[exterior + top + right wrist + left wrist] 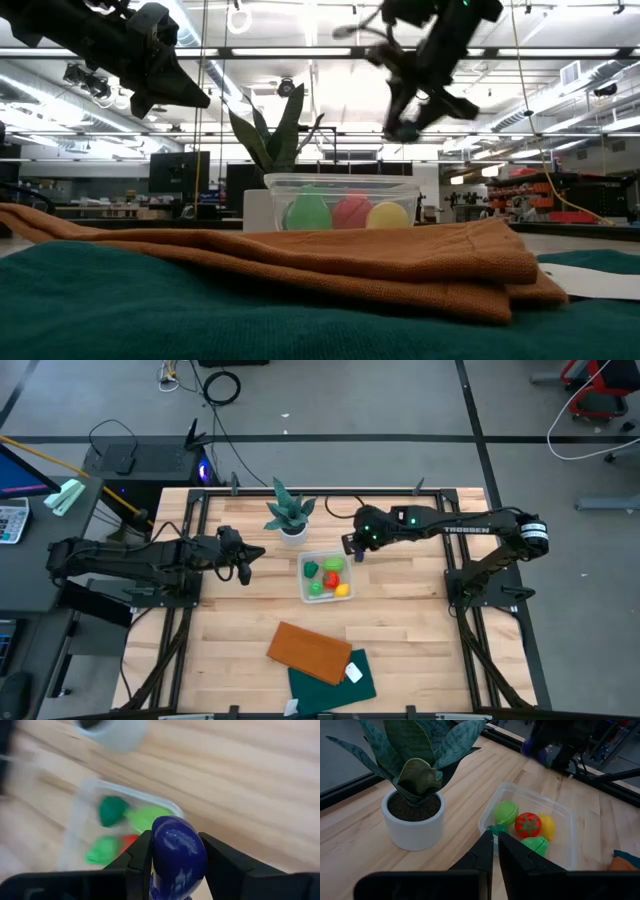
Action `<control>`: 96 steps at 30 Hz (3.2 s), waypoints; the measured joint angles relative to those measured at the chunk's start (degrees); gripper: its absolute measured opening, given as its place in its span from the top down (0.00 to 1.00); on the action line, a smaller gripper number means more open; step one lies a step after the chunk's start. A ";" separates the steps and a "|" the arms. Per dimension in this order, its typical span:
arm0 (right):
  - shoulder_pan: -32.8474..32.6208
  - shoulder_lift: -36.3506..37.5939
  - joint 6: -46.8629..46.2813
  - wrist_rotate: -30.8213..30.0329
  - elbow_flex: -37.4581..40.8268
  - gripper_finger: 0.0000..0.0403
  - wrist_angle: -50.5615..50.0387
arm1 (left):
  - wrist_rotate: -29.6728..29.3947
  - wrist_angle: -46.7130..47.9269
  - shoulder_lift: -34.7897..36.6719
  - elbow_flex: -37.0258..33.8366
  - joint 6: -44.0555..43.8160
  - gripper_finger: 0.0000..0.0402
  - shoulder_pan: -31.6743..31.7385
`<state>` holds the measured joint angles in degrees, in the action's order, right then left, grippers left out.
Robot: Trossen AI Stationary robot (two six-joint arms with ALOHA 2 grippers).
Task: Pick and placing Produce into tupperware
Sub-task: Put the eggplant into the transparent bin, then return to Home Position
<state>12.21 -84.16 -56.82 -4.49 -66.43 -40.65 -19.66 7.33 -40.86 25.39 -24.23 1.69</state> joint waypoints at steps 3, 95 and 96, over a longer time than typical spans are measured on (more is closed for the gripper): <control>0.00 0.00 3.34 -0.17 -2.48 0.73 2.01 | 0.00 0.01 0.00 0.00 0.00 0.92 0.00; -8.57 10.46 17.11 -3.58 -3.37 0.88 -8.41 | 0.01 -0.35 0.00 0.02 -0.99 0.93 0.01; -8.57 11.44 17.24 -3.97 -3.37 0.90 -8.93 | 0.02 -0.34 0.01 0.02 -1.01 0.92 0.00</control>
<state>3.64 -72.72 -39.58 -8.47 -69.80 -49.59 -19.64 6.99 -40.85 25.41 -25.23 1.70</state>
